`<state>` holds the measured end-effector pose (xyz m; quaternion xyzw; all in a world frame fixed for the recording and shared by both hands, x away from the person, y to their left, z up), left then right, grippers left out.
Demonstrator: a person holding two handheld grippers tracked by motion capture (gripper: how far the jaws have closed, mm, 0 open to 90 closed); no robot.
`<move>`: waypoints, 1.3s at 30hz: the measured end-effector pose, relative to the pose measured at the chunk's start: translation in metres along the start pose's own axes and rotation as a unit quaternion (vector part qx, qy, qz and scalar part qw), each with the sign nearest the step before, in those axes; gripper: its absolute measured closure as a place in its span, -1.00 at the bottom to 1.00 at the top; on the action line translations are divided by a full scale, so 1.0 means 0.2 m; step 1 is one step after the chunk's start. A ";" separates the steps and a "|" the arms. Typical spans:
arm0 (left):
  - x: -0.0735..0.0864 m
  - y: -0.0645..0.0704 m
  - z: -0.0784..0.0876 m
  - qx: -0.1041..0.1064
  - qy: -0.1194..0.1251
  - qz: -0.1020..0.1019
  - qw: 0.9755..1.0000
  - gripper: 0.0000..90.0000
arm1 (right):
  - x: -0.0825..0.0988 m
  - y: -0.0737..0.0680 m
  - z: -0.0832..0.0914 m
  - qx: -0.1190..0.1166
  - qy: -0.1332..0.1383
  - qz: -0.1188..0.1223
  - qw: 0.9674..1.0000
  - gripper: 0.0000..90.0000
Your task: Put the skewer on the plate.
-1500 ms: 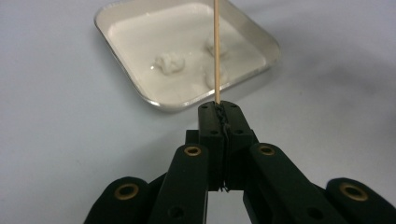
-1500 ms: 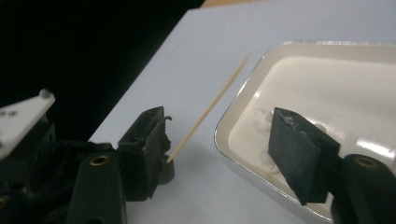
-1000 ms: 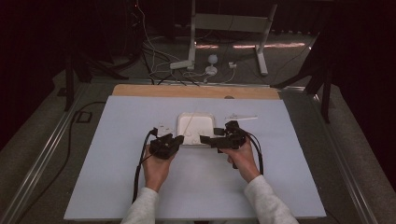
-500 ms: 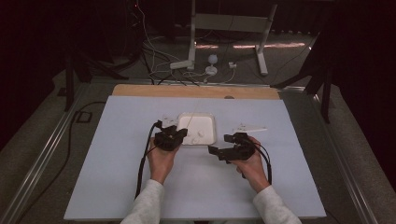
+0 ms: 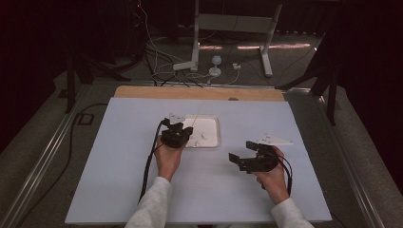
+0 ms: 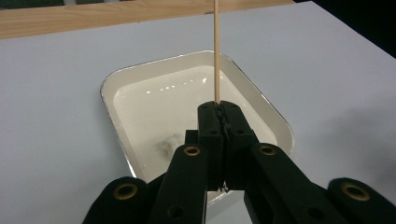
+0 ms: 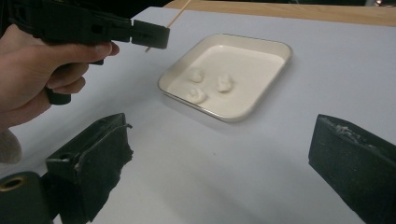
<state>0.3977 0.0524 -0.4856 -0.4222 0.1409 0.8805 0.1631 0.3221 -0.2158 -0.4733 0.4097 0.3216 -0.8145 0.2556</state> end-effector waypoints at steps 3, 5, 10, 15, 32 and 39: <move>0.00 0.01 -0.03 -0.002 -0.002 -0.003 1.000 0.98 | 0.02 0.02 0.03 0.008 -0.001 0.003 1.000 -0.88; 0.00 0.01 -0.05 -0.005 -0.007 -0.002 1.000 0.98 | 0.04 0.04 0.05 0.019 0.000 0.004 1.000 -0.87; 0.01 0.01 -0.10 -0.016 -0.018 0.008 1.000 0.98 | 0.06 0.06 0.10 0.026 0.003 -0.001 1.000 -0.87; 0.03 0.02 -0.13 -0.029 -0.032 0.008 0.999 0.98 | 0.07 0.07 0.12 0.028 0.008 -0.003 1.000 -0.86; 0.13 0.01 -0.20 -0.037 -0.070 0.030 0.996 0.93 | 0.08 0.07 0.12 0.027 0.007 -0.004 1.000 -0.86; 0.11 0.01 -0.18 -0.010 -0.045 0.043 0.998 0.31 | 0.08 0.07 0.12 0.026 0.006 -0.004 1.000 -0.86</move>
Point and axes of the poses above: each handheld gripper's, and its own axes: z roughly backward along the jaws, x roughly out of its underside, y roughly to its right, the point moved 3 cm from there along -z, roughly forward along the jaws, and after that the axes turned 7 degrees about -x, right-handed, at the moved point
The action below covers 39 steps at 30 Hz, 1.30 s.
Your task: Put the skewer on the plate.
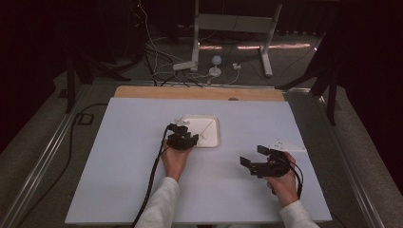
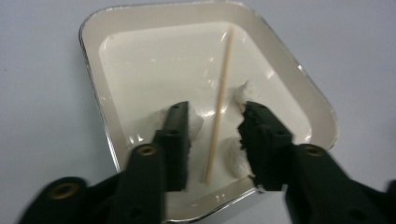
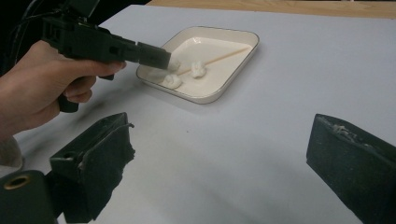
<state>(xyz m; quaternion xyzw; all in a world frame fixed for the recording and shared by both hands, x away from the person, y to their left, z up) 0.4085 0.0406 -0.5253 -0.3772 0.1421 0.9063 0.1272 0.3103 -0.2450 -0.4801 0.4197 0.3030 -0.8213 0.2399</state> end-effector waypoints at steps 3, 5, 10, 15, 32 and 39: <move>-0.01 -0.01 0.02 0.008 0.009 0.004 1.000 0.08 | 0.00 0.00 0.00 0.001 0.000 -0.001 1.000 -0.86; -0.02 -0.02 0.04 0.015 0.013 0.006 1.000 -0.01 | 0.00 0.00 0.01 0.002 0.002 0.000 1.000 -0.86; -0.05 -0.06 0.11 0.029 0.028 0.014 0.999 -0.24 | 0.00 0.01 0.01 0.005 0.006 0.001 1.000 -0.86; -0.07 -0.10 0.22 0.046 0.055 0.012 0.997 -0.42 | 0.00 0.01 0.02 0.010 0.006 0.005 1.000 -0.86; -0.02 -0.27 0.60 0.054 0.134 -0.024 0.989 -0.97 | 0.00 0.02 0.06 0.017 0.015 0.014 1.000 -0.90; 0.07 -0.33 0.71 0.055 0.162 -0.052 0.984 -0.99 | 0.01 0.03 0.08 0.023 0.018 0.026 0.999 -0.93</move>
Point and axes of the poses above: each handheld gripper's, and its own axes: z roughly backward along the jaws, x roughly out of its underside, y roughly to its right, the point moved 3 cm from there along -z, roughly forward along the jaws, and after that the axes turned 7 degrees about -x, right-handed, at the moved point
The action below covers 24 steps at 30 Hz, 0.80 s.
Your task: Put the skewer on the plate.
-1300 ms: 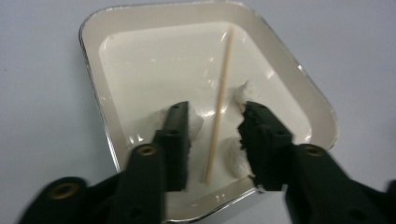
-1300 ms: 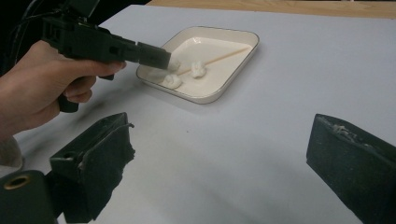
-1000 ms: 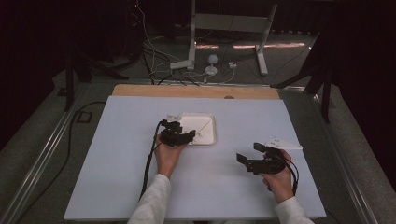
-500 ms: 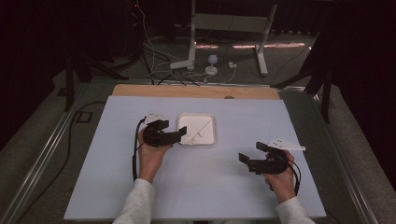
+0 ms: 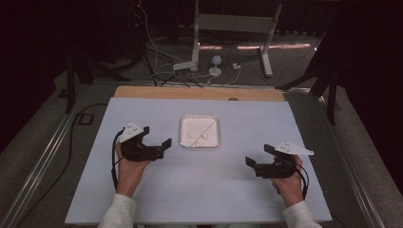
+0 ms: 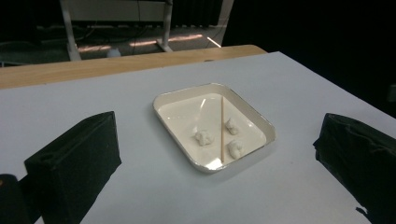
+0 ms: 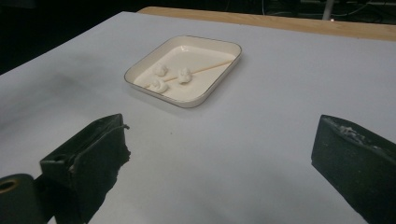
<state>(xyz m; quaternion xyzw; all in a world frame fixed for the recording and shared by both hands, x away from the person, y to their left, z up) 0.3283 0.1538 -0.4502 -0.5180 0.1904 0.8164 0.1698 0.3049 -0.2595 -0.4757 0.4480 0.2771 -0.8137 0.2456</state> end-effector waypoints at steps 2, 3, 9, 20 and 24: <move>0.02 -0.01 0.04 -0.002 0.003 -0.008 1.000 -0.99 | 0.01 0.00 0.01 0.000 0.002 0.003 1.000 -0.94; 0.03 -0.01 0.06 -0.002 0.006 -0.007 1.000 -0.99 | 0.01 0.00 0.01 0.001 0.004 0.004 1.000 -0.95; 0.11 -0.05 0.17 -0.017 0.023 -0.012 1.000 -0.99 | 0.04 0.03 0.04 0.004 0.009 -0.006 1.000 -1.00; 0.19 -0.10 0.23 -0.045 0.023 -0.020 0.999 -0.99 | 0.07 0.06 0.09 0.018 0.026 0.001 1.000 -1.00; 0.21 -0.12 0.24 -0.046 0.024 -0.012 0.999 -0.99 | 0.08 0.07 0.10 0.020 0.032 0.001 0.999 -1.00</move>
Point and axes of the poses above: each handheld gripper's, and its own axes: z roughly backward along the jaws, x roughly out of its underside, y roughly to its right, the point moved 3 cm from there along -z, roughly forward along the jaws, and after that the axes turned 7 degrees about -x, right-handed, at the moved point
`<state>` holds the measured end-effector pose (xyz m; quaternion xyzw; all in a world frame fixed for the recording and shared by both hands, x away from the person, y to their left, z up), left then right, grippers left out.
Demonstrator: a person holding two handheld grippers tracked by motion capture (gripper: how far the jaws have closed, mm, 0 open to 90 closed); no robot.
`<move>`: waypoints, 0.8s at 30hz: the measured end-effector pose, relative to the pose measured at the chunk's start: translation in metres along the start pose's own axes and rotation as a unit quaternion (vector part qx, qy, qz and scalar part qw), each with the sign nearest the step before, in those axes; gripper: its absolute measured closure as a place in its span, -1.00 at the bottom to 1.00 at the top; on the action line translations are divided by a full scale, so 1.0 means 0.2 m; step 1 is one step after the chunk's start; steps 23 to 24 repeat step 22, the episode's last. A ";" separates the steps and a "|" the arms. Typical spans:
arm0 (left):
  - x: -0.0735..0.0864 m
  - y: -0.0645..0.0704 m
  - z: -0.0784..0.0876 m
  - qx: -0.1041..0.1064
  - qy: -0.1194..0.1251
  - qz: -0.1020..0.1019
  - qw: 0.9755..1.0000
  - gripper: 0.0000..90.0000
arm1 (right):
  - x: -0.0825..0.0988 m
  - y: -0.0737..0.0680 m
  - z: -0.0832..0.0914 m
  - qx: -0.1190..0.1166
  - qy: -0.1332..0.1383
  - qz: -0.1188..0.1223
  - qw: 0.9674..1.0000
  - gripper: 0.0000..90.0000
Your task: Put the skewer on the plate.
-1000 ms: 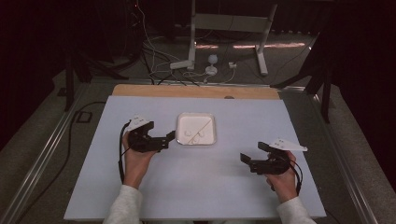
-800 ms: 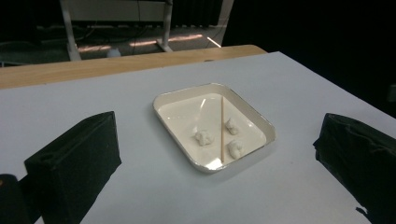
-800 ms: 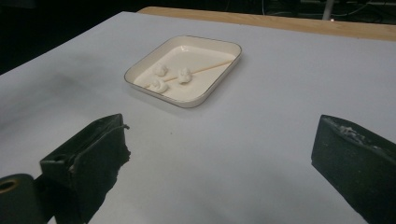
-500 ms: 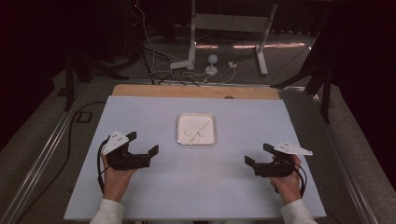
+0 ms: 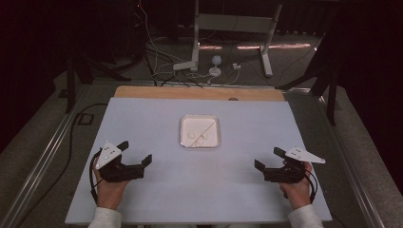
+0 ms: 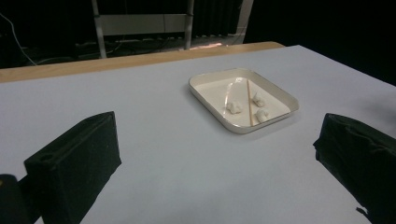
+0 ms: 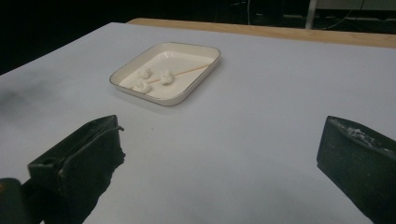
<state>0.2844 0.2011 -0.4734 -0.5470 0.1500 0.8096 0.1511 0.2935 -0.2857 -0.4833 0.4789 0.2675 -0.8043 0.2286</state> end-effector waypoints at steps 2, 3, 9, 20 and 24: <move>0.01 -0.02 0.01 -0.001 0.003 0.005 1.000 -0.99 | 0.01 0.00 0.01 0.007 0.002 0.005 1.000 -1.00; 0.01 -0.02 0.02 -0.003 0.004 0.006 1.000 -0.99 | 0.01 0.01 0.01 0.009 0.004 0.008 1.000 -1.00; 0.04 -0.03 0.04 -0.009 0.011 0.000 1.000 -0.99 | 0.02 0.02 0.04 0.017 0.016 0.007 1.000 -1.00; 0.04 -0.05 0.05 -0.016 0.020 0.002 1.000 -0.99 | 0.04 0.03 0.03 0.017 0.013 0.006 1.000 -1.00; 0.04 -0.06 0.05 -0.020 0.018 0.003 1.000 -0.99 | 0.04 0.04 0.03 0.016 0.016 0.001 1.000 -1.00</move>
Point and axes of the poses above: each handheld gripper's, and its own axes: z roughly backward along the jaws, x roughly out of its underside, y roughly to its right, the point moved 3 cm from there along -z, roughly forward along the jaws, and after that the axes turned 7 degrees about -x, right-handed, at the moved point
